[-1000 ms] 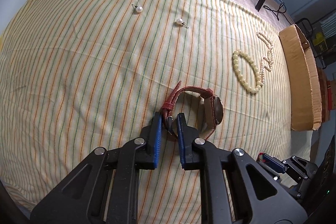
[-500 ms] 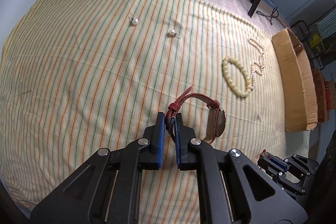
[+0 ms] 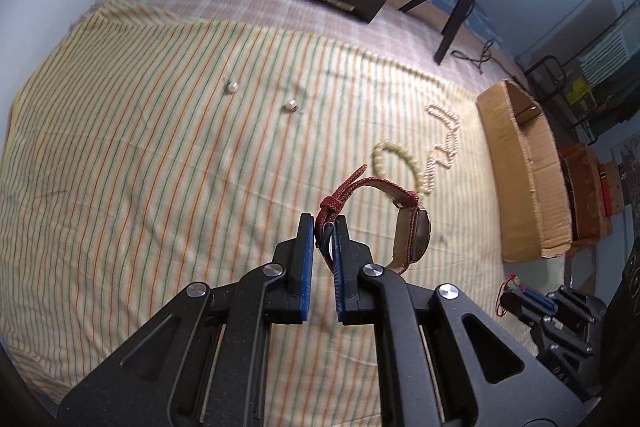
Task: Organize jewelry
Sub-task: 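Lift the watch and pendant and carry both over the cardboard box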
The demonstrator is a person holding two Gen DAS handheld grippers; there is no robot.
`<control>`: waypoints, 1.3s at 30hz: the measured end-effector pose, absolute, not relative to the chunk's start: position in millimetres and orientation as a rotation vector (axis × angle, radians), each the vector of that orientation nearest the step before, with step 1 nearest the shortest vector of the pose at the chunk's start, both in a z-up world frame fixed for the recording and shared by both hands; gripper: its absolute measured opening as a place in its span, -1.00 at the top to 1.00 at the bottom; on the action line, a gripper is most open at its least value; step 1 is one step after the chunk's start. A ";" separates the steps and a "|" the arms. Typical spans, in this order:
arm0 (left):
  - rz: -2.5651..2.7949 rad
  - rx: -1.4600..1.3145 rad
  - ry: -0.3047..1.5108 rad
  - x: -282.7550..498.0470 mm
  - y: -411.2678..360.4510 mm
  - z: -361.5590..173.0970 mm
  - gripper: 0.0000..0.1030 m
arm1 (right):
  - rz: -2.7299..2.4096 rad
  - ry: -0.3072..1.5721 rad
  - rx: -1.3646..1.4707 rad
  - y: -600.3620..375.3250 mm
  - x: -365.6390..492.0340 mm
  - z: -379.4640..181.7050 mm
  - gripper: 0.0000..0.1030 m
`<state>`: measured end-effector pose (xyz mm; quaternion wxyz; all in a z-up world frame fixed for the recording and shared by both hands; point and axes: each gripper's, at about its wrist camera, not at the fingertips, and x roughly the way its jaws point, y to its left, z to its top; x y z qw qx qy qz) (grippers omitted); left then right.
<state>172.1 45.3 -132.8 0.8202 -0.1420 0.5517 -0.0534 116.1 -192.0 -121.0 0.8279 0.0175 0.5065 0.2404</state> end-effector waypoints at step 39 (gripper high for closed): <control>-0.382 -0.167 1.068 212.0 -125.2 -93.8 0.87 | 0.219 0.982 0.133 -359.2 147.1 -93.2 0.89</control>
